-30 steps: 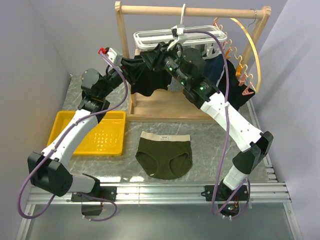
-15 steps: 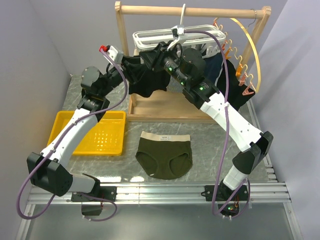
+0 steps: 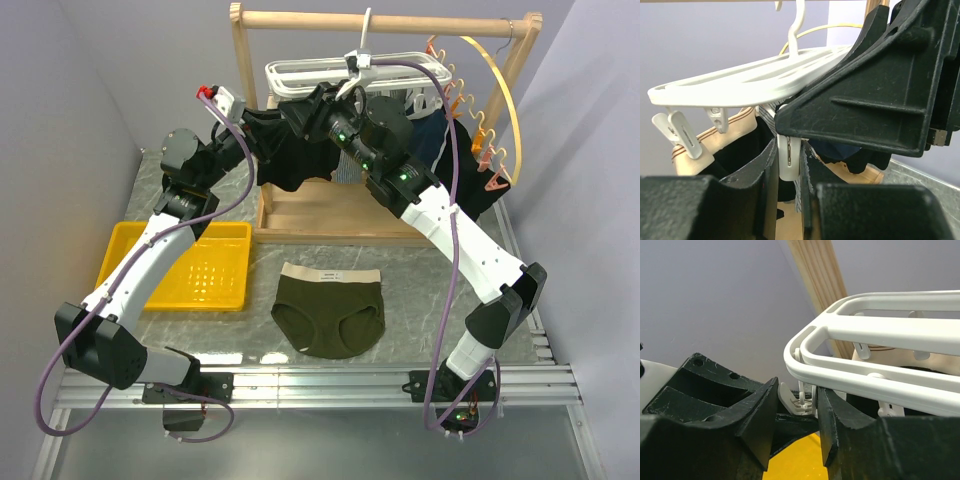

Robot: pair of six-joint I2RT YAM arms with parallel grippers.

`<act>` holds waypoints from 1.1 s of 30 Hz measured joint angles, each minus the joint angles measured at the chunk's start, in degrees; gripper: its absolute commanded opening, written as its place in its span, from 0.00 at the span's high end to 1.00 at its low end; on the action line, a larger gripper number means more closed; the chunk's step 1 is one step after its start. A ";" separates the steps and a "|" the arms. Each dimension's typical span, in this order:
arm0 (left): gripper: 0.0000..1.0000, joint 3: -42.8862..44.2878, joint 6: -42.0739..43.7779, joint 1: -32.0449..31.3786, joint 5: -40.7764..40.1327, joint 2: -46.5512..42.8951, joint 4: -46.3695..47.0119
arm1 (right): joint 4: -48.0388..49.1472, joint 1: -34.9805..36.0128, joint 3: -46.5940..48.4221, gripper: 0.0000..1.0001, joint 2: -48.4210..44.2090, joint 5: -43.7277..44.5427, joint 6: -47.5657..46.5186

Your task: Clip the underwear to the hanger

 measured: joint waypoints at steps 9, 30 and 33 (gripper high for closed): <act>0.98 0.42 -0.02 -0.33 0.96 0.11 0.02 | -0.57 0.04 0.00 0.50 0.02 -0.66 -0.07; 0.26 -2.12 0.72 2.58 4.42 -5.16 -12.90 | -0.96 0.09 0.00 1.00 0.02 -0.22 -0.37; 0.34 -3.78 1.51 3.26 4.57 -8.85 -13.75 | -0.96 0.09 0.00 1.00 0.02 -0.35 -0.11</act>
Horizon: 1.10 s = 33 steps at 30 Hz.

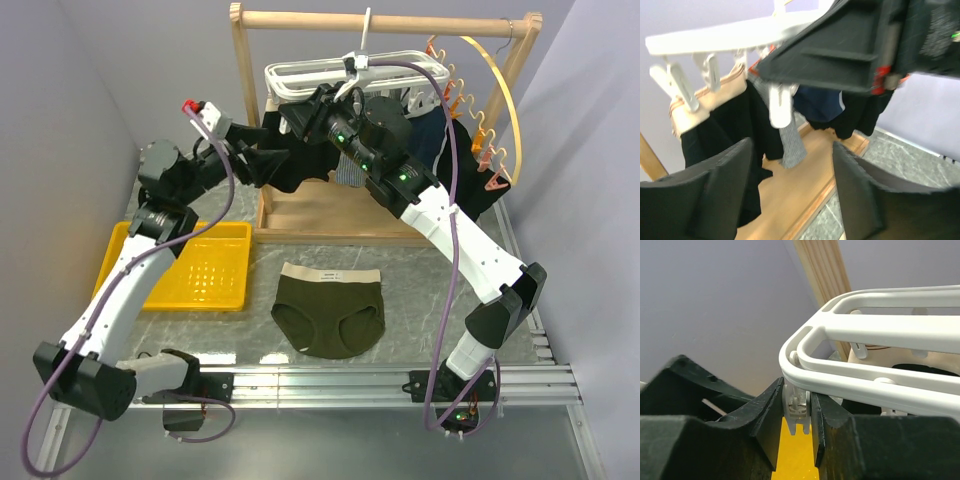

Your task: Clip the underwear to the hanger

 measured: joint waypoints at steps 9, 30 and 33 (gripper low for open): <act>0.43 6.14 -0.46 -0.17 0.81 4.20 1.81 | 0.04 0.00 0.00 1.00 0.00 -0.76 0.31; 0.99 9.99 -0.22 -2.84 -1.31 10.25 1.40 | 1.79 0.02 -3.93 0.46 -1.49 1.51 2.93; 0.99 9.99 -0.24 -2.60 -1.53 10.25 1.86 | 1.75 0.02 -4.13 0.46 -1.64 2.12 3.82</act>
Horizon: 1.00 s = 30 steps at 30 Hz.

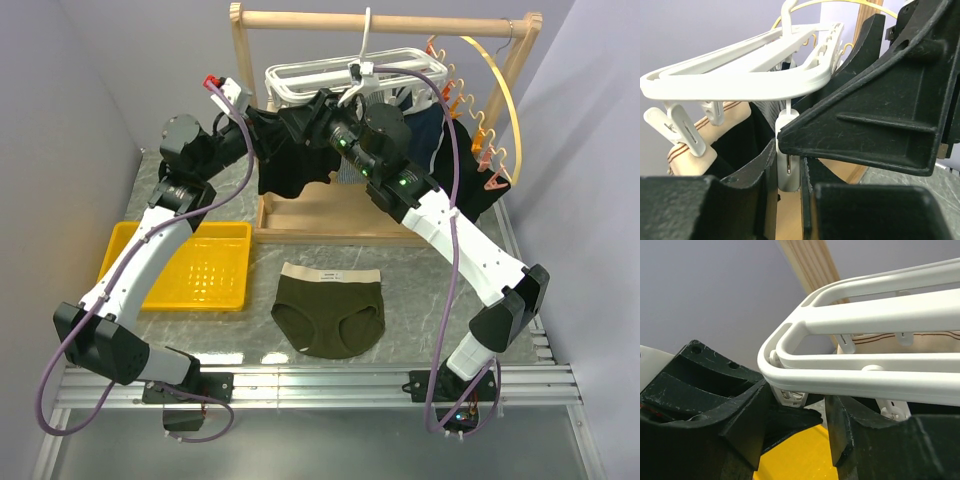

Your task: Clip the underwear to the hanger

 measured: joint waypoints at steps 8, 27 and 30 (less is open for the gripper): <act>0.99 0.00 0.11 -0.15 -0.17 0.02 0.26 | 0.22 0.07 0.00 0.68 0.00 -0.37 1.99; 0.30 -4.87 -0.42 5.16 3.80 -8.50 -6.64 | -1.36 0.07 0.00 1.00 -0.02 0.24 1.60; 0.30 -5.86 -0.76 5.92 4.63 -11.34 -6.99 | -1.36 0.07 0.00 1.00 0.00 0.24 1.60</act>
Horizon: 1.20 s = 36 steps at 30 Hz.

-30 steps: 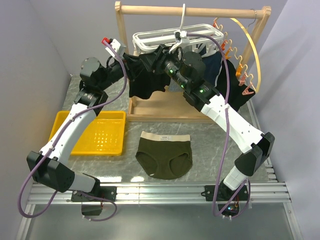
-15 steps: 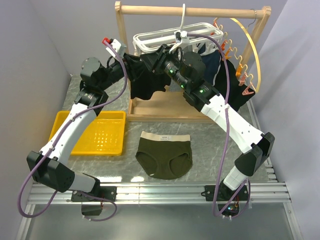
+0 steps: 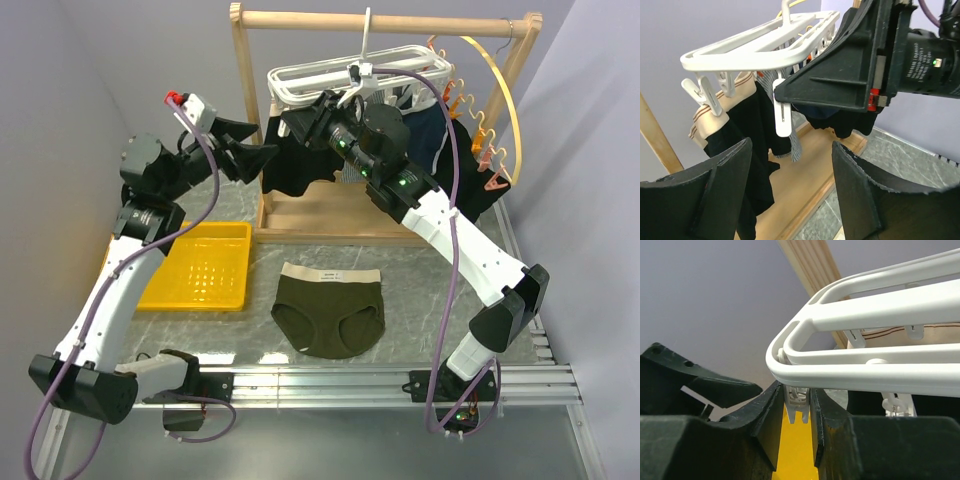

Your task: Clip the underwear to the hanger

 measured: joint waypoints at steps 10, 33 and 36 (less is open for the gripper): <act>0.25 0.92 0.04 0.55 2.29 3.39 0.52 | 1.27 0.00 -1.49 1.00 -0.13 -0.33 0.00; 0.91 11.30 6.51 -6.78 -4.33 13.25 -0.39 | 2.45 -0.22 -1.86 0.62 -1.49 0.68 2.51; 0.92 11.30 6.71 -7.04 -4.83 13.27 -0.44 | 2.08 -0.17 -1.86 0.58 -1.49 1.55 4.61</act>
